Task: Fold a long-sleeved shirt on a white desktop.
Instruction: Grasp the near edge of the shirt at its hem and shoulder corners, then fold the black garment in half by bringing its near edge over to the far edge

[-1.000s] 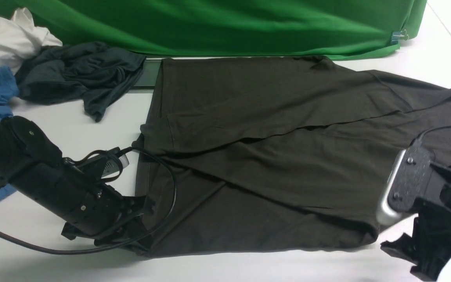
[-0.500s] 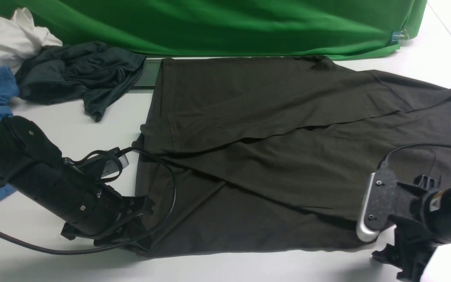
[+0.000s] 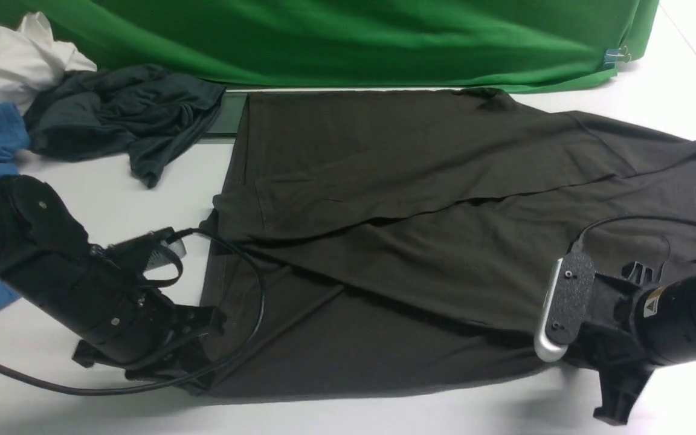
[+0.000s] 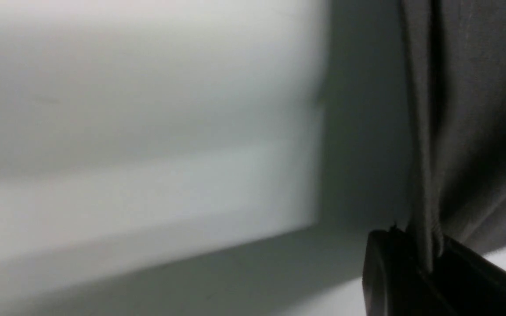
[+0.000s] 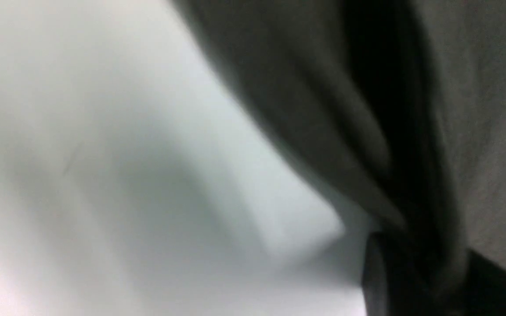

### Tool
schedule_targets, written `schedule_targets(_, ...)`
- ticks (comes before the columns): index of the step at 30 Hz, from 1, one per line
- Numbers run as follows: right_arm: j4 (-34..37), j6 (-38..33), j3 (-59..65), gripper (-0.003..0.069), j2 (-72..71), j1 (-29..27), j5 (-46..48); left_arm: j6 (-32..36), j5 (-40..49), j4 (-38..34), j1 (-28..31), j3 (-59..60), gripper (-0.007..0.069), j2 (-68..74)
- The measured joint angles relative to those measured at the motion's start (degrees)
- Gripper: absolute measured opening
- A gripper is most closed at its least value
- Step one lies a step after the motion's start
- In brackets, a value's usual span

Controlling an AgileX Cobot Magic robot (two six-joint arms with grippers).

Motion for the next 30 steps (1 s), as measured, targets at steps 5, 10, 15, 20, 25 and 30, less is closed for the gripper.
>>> schedule_targets(5,-0.4,0.4,-1.6,0.0048,-4.0,0.9,9.7,-1.7,0.0,2.1,0.0,0.0,0.0048,-4.0)
schedule_targets(10,-0.6,4.2,-4.8,0.0048,-10.1,1.1,18.8,-3.4,1.3,4.4,0.0,0.0,0.0048,-8.7)
schedule_targets(15,-0.3,8.1,-4.9,0.0053,-17.2,1.1,26.3,-7.9,2.2,8.9,0.0,0.0,0.0048,-14.9)
schedule_targets(20,-0.3,11.0,-5.8,0.0058,-21.1,1.1,25.0,-7.4,-2.3,8.9,-0.2,-0.6,0.0048,-16.9)
schedule_targets(25,-2.0,13.1,-11.6,0.0058,-19.6,1.1,22.0,-6.7,-4.2,8.9,-0.2,-5.5,0.0048,-14.1)
schedule_targets(30,-6.0,13.8,-18.9,0.0058,-14.8,1.1,21.3,-6.2,-5.5,8.9,-0.2,-11.5,0.0048,-10.9)
